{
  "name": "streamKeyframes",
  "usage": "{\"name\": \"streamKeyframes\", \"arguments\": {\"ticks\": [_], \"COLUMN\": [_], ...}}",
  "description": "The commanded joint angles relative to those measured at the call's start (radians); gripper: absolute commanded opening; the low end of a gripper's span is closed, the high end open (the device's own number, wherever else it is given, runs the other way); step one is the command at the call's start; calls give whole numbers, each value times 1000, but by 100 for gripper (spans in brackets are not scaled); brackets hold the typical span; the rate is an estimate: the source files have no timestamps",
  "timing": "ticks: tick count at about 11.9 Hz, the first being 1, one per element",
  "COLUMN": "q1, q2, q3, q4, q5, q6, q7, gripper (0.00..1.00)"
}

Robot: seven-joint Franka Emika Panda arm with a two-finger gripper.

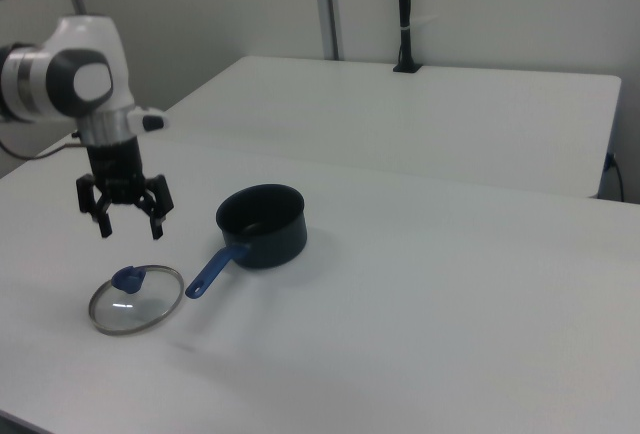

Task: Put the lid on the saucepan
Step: 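Move the gripper down over the glass lid's blue knob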

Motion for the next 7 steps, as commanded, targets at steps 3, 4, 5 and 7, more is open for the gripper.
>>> {"name": "streamKeyframes", "arguments": {"ticks": [3, 4, 5, 7], "q1": [39, 51, 60, 65], "q2": [33, 63, 89, 106], "q3": [36, 36, 36, 37], "q4": [-149, -151, -148, -145], "q5": [-16, -17, -19, -14], "q6": [229, 273, 291, 311], "q7": [111, 186, 225, 272], "gripper": [100, 100, 100, 100]}}
